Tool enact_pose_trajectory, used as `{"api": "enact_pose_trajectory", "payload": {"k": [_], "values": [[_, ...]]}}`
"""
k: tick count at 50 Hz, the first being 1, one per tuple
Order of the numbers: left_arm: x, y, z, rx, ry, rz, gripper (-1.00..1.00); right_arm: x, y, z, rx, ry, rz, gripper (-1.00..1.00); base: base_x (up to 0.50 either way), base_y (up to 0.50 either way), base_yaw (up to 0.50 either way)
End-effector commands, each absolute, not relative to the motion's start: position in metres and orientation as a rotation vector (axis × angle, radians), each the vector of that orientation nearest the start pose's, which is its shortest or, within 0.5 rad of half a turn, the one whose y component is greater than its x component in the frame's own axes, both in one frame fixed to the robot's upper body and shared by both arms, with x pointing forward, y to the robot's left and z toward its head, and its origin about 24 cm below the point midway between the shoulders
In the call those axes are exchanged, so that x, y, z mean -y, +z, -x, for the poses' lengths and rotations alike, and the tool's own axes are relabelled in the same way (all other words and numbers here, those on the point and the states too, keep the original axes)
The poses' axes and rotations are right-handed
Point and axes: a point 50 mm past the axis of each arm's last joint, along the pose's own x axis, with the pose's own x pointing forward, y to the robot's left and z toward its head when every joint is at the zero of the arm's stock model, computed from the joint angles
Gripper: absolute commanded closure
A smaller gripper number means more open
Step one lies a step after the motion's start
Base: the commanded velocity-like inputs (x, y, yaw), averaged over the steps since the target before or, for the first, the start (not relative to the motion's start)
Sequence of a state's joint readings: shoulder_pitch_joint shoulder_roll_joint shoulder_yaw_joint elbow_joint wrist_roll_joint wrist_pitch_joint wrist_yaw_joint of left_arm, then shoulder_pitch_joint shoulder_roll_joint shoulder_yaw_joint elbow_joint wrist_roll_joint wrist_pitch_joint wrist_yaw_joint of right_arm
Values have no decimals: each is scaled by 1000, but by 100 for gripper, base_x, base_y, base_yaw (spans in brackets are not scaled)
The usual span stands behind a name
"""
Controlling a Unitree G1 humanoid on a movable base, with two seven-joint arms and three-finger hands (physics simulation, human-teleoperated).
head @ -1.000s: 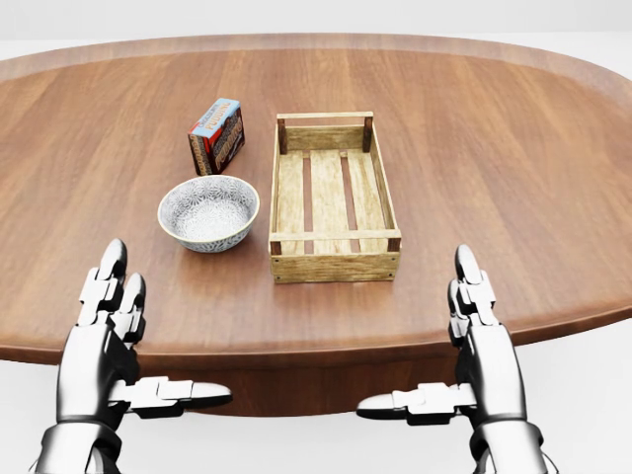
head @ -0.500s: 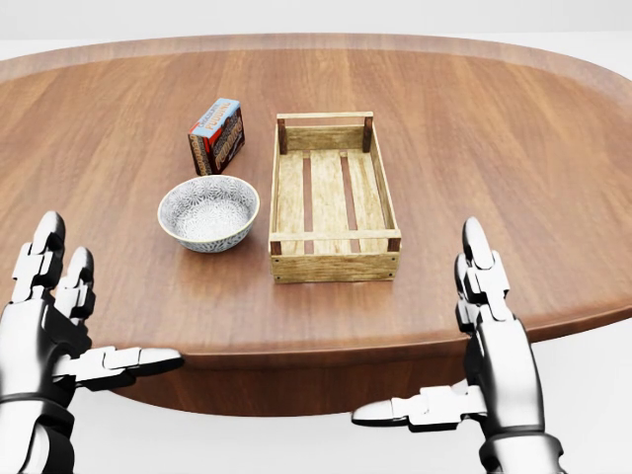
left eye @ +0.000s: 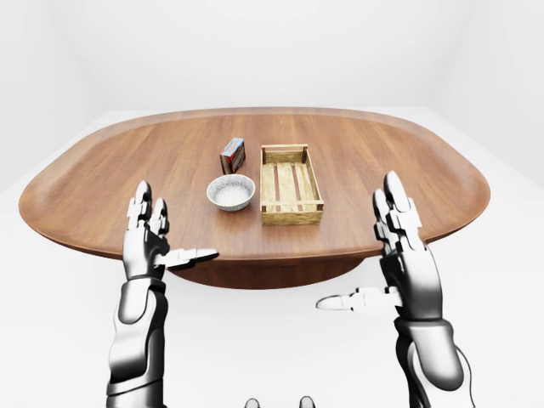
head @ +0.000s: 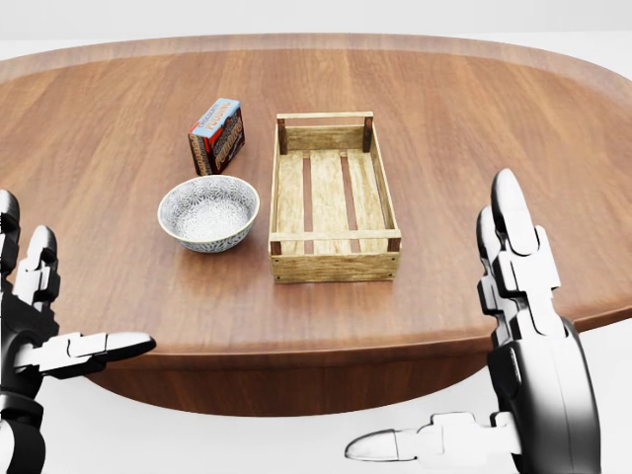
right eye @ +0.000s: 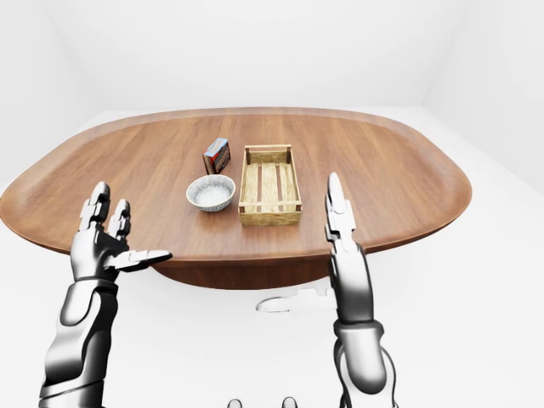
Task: Pick up the bowl on the left and put it in the tray.
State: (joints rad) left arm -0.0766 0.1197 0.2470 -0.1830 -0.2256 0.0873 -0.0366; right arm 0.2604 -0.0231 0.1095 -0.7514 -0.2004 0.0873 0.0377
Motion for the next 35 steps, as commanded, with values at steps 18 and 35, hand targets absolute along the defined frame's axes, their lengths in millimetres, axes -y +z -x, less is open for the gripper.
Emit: {"api": "enact_pose_trajectory", "payload": {"k": [18, 35], "values": [[-228, 122, -251, 290, 171, 102, -100, 136, 165, -170, 482, 25, 262, -100, 0, 10, 0], [-229, 126, -249, 310, 173, 102, -100, 135, 166, -170, 489, 23, 255, -100, 0, 50, 0]]}}
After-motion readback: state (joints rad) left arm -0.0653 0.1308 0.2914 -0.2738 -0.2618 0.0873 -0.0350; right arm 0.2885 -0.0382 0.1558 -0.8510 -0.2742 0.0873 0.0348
